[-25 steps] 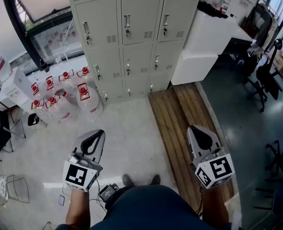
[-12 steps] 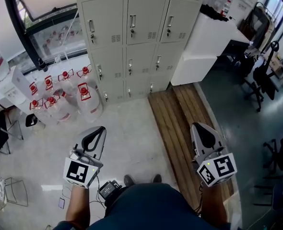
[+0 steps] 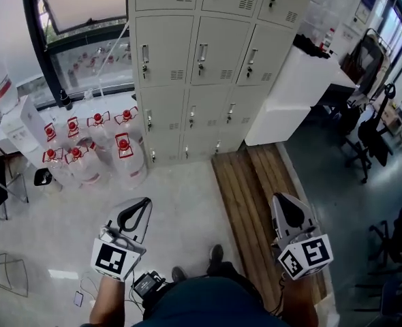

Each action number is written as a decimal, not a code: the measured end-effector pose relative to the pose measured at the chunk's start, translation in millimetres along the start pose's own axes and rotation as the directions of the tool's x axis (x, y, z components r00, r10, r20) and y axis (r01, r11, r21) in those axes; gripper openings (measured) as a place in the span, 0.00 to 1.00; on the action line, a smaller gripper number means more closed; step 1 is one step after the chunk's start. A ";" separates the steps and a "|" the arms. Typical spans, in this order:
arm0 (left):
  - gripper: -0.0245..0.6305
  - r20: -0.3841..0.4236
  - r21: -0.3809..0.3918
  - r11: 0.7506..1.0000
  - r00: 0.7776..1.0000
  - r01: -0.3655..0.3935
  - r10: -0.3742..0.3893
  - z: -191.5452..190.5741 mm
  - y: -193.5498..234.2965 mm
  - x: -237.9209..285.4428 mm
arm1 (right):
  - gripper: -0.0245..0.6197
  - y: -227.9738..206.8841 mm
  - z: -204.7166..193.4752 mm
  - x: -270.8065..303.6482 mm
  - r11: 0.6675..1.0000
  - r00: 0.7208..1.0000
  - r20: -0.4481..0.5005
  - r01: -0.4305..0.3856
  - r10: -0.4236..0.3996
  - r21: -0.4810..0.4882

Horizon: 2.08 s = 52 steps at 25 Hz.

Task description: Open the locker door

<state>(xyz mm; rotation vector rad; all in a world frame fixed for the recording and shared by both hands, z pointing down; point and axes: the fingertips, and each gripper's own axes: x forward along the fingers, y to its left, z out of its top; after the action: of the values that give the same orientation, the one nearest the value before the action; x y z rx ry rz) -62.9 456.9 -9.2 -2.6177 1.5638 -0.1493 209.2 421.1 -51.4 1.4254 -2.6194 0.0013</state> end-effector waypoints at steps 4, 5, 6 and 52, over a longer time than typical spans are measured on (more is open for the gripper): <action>0.07 0.003 0.000 0.999 0.999 -0.047 0.047 -0.4 17.4 5.8 | 0.10 -6.0 6.8 36.2 0.999 0.999 0.020 -0.038 0.039 -0.018; 0.07 0.000 0.006 0.998 0.998 -0.059 0.059 -2.2 20.5 6.4 | 0.10 -5.7 6.6 43.8 0.999 0.998 0.028 -0.052 0.053 -0.014; 0.07 -0.004 0.012 0.997 0.997 -0.071 0.071 -3.6 23.2 7.4 | 0.10 -5.7 6.3 50.8 0.998 0.997 0.033 -0.065 0.066 -0.010; 0.07 -0.178 0.064 0.958 0.941 -0.280 0.287 6.0 47.4 318.6 | 0.10 -248.6 -22.2 317.4 0.915 0.917 0.037 -0.399 0.398 0.062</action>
<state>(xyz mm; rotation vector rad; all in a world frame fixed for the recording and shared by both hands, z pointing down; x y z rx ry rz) 46.8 153.9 -8.9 -2.3738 1.9569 -0.4071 250.5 22.2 -3.8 0.8839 -2.9048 0.1240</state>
